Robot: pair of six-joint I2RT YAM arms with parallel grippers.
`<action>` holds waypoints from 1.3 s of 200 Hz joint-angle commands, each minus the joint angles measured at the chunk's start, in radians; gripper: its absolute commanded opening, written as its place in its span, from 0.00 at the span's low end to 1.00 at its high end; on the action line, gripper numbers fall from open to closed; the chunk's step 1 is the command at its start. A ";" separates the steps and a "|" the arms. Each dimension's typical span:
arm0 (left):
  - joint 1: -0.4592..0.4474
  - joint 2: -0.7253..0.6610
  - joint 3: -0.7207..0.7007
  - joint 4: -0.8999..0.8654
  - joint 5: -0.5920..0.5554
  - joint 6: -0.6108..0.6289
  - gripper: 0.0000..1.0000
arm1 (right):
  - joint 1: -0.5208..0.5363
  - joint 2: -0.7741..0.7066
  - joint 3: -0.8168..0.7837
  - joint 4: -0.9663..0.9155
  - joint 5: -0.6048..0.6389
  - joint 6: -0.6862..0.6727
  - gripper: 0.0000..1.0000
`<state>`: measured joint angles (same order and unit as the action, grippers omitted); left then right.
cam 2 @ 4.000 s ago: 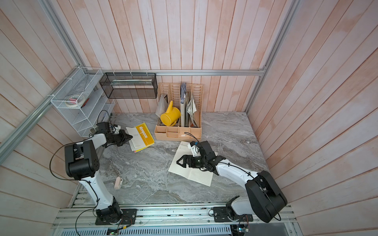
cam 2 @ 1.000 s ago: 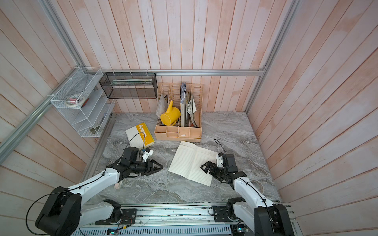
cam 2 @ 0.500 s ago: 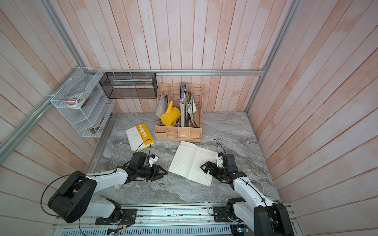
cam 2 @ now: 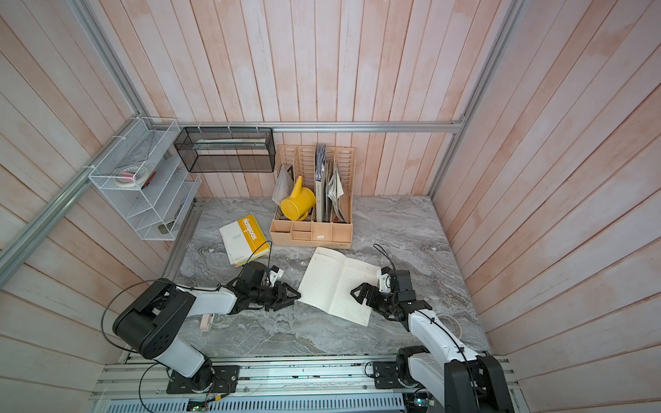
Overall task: Close the notebook
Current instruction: Move the notebook to the center of the board.
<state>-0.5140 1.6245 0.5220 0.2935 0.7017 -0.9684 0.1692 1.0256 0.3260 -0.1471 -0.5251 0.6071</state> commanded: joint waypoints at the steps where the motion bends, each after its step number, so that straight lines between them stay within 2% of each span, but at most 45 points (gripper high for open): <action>1: -0.004 0.015 0.014 0.051 -0.014 -0.021 0.46 | -0.001 -0.007 -0.003 -0.042 -0.007 -0.013 0.98; 11: -0.004 0.012 0.011 0.053 -0.018 -0.023 0.40 | -0.001 -0.007 -0.004 -0.042 -0.007 -0.013 0.98; 45: -0.004 0.015 -0.007 0.118 -0.012 -0.058 0.12 | -0.002 0.002 -0.004 -0.039 -0.012 -0.017 0.98; 73: -0.004 0.003 -0.015 0.131 0.004 -0.084 0.00 | -0.001 -0.002 0.002 -0.044 -0.012 -0.018 0.98; 111: -0.004 -0.076 -0.013 0.064 0.036 -0.082 0.00 | -0.001 -0.001 0.066 -0.095 0.031 -0.040 0.98; 157: -0.004 -0.245 0.008 0.015 0.028 -0.110 0.00 | 0.001 0.023 0.207 -0.194 0.123 -0.094 0.98; 216: 0.018 -0.449 0.079 -0.233 -0.053 -0.068 0.00 | 0.061 0.067 0.261 -0.150 0.117 -0.059 0.98; 260: 0.095 -0.591 0.121 -0.482 -0.096 0.008 0.00 | 0.137 0.114 0.246 -0.035 0.079 -0.013 0.98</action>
<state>-0.4583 1.0897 0.6178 -0.0151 0.6430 -1.0241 0.2710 1.1191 0.5663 -0.2554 -0.4259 0.5610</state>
